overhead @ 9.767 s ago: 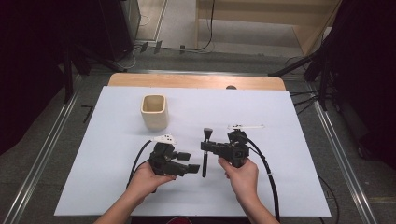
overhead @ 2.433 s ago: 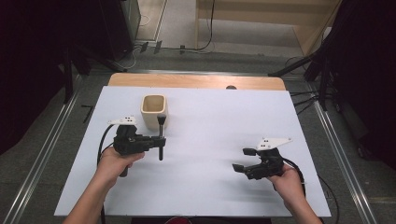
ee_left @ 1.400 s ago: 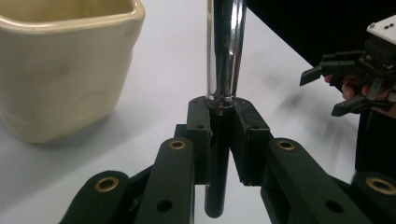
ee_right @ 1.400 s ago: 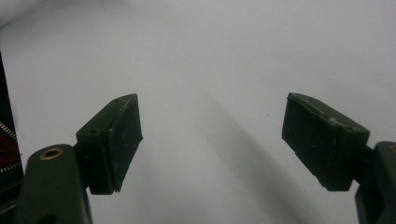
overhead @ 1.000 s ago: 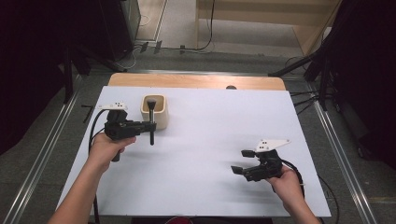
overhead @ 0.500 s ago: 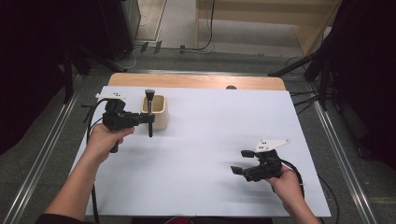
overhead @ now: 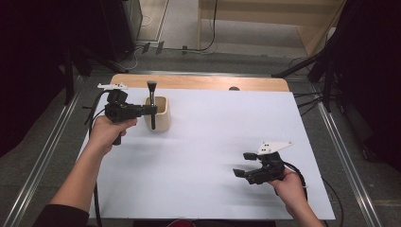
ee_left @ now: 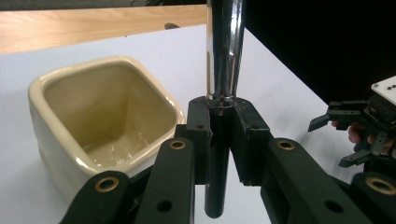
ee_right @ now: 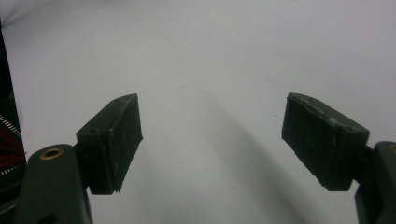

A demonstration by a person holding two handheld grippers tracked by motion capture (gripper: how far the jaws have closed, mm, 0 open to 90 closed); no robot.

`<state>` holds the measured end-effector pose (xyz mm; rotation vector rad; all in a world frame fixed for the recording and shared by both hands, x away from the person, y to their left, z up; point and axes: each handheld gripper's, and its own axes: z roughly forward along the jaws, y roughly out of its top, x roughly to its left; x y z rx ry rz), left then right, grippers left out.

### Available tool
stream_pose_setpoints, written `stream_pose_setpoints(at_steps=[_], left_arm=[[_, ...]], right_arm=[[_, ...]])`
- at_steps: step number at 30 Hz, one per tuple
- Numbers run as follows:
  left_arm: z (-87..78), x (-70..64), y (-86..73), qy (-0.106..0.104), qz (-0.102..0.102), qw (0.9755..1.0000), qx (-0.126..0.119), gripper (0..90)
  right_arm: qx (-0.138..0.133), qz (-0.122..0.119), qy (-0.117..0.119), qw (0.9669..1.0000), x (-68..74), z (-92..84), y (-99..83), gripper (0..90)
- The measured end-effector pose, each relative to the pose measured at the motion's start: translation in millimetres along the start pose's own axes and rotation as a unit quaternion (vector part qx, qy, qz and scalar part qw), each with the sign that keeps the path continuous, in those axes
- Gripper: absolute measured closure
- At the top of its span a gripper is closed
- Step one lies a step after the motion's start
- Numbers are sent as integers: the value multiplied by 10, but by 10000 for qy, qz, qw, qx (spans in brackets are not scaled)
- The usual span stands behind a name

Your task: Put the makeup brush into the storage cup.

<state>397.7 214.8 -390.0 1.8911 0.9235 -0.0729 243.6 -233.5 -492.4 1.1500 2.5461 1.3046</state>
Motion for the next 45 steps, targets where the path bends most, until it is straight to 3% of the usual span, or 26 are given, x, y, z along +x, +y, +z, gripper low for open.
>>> stream_pose_setpoints(at_steps=[6,14,22,30,34,40,45], left_arm=[[19,-6,158,43,52,10000,-32,790],[44,3,327,167,-83,9996,-227,789],[108,-10,442,557,225,9971,-471,790],[165,71,460,801,223,9940,-711,790],[175,90,448,1040,368,9905,-819,790],[220,117,395,1087,371,9895,-882,790],[311,171,304,1093,312,9903,-803,790]], right_arm=[[-14,-37,14,10000,5,5,2,211],[-37,-35,20,10000,4,8,5,211],[7,-54,39,10000,22,30,10,211],[36,-120,92,9999,51,67,22,211],[38,-108,105,9999,49,72,23,211],[34,-98,102,9999,52,74,26,211],[41,-104,99,9999,53,75,25,211]])
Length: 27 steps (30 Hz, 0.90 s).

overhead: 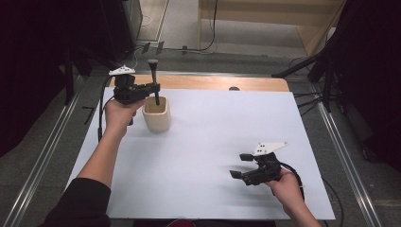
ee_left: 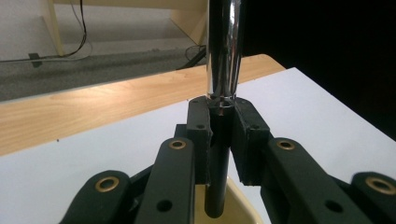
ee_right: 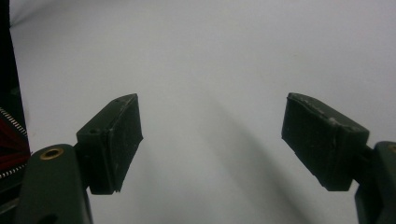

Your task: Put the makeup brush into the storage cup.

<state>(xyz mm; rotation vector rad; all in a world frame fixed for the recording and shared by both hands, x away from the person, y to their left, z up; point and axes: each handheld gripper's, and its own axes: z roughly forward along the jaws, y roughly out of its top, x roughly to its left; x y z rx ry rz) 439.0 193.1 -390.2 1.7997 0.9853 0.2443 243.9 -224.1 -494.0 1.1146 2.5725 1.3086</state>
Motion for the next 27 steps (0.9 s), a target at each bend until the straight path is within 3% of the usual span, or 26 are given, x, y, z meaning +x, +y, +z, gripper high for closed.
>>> stream_pose_setpoints(at_steps=[15,21,27], left_arm=[[55,9,-194,108,65,9999,-3,790],[40,48,-290,107,-10,9999,-24,790],[43,48,-344,96,22,9999,69,790]], right_arm=[[0,-20,-2,10000,-2,4,0,211],[1,-12,-8,10000,-4,3,1,211],[-4,-2,-2,10000,-1,0,1,211]])
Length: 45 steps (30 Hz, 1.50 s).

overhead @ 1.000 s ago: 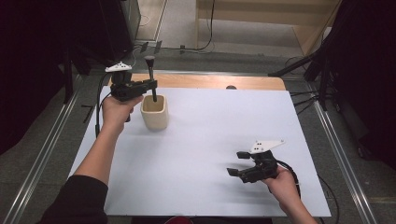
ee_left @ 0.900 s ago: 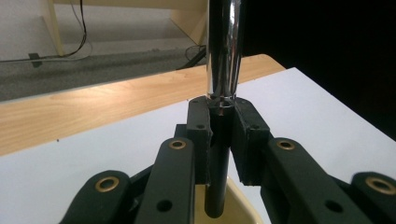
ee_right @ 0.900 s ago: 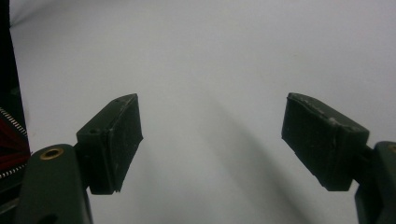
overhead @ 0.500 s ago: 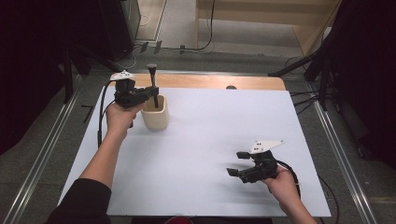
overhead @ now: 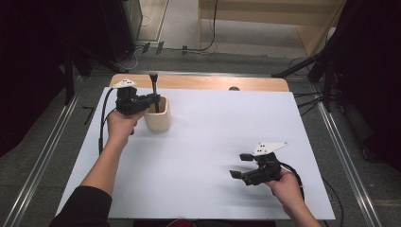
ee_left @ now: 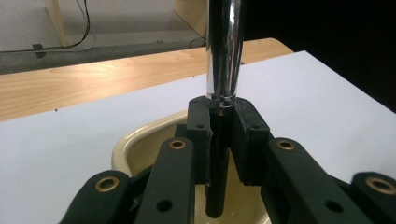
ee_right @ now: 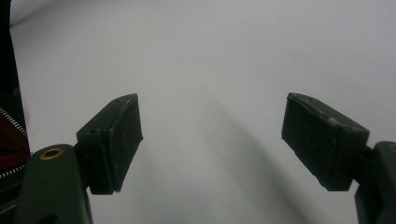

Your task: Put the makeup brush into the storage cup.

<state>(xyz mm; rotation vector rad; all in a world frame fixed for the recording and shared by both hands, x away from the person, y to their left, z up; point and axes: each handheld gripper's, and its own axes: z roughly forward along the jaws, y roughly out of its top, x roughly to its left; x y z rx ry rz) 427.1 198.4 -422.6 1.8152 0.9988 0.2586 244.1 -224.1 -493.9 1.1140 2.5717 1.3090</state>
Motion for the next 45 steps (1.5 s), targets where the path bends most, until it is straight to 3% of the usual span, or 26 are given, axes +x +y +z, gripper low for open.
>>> stream_pose_setpoints(at_steps=[15,19,24,30,34,35,45], left_arm=[[-25,41,-31,-71,-179,9998,8,769],[-63,57,0,-182,-383,9991,-21,494],[-151,65,86,-225,-372,9989,149,369],[-233,39,143,-260,-330,9985,344,339],[-290,24,154,-361,-397,9975,452,317],[-306,22,152,-357,-461,9966,586,315],[-466,-71,182,-624,-464,9943,730,307]], right_arm=[[4,-17,0,10000,-1,4,0,211],[-2,-15,1,10000,0,-4,0,211],[1,0,-5,10000,-1,-3,0,211],[6,10,-8,10000,-2,-4,0,211],[14,11,-22,10000,-5,-6,-2,211],[15,6,-23,10000,-6,-6,-2,211],[25,21,-30,10000,-11,-4,-6,211]])
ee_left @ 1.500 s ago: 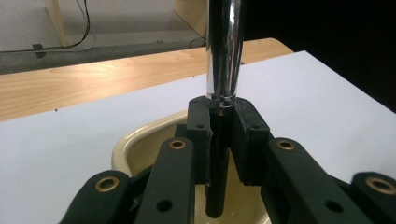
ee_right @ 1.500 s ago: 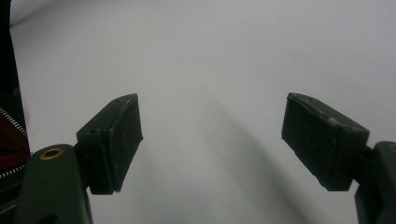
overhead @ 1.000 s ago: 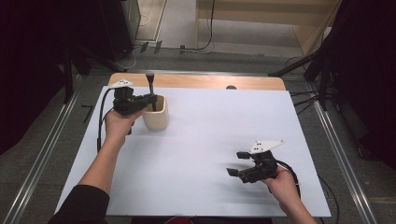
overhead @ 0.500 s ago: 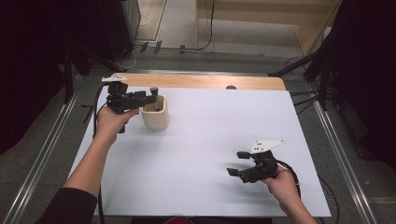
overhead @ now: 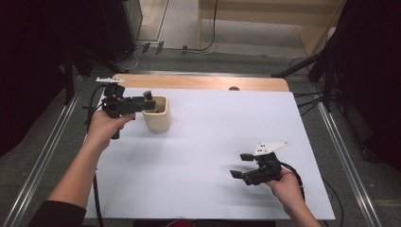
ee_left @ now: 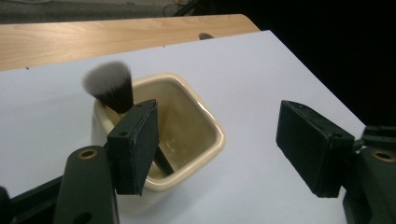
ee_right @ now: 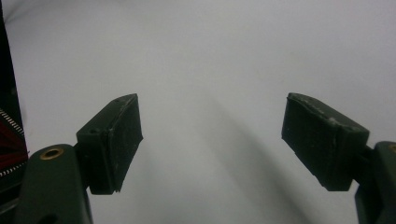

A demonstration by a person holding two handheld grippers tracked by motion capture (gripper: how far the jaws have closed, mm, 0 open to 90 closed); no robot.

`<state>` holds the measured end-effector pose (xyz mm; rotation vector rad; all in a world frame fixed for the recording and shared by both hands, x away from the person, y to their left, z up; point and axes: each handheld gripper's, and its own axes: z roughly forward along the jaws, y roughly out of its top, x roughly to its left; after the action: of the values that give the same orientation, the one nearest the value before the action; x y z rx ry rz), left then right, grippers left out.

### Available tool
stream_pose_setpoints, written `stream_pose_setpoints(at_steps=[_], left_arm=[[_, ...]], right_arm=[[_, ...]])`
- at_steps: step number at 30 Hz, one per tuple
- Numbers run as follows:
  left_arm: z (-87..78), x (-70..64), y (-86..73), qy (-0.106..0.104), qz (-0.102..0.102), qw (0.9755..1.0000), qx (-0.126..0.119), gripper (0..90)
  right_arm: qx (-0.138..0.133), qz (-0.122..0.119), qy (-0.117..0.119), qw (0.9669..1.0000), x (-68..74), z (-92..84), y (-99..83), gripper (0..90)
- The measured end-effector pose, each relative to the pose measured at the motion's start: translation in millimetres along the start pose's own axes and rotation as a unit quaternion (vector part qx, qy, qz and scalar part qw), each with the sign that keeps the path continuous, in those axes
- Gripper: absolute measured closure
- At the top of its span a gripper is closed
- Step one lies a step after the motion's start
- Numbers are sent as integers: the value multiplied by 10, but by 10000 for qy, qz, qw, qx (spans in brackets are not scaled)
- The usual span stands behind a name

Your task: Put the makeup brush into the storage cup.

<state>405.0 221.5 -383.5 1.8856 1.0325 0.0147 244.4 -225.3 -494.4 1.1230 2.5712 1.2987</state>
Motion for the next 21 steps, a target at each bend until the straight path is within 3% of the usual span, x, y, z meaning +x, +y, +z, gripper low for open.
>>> stream_pose_setpoints(at_steps=[21], left_arm=[[-24,-347,-124,-469,402,9976,307,307]], right_arm=[[-10,3,18,10000,2,6,0,211]])
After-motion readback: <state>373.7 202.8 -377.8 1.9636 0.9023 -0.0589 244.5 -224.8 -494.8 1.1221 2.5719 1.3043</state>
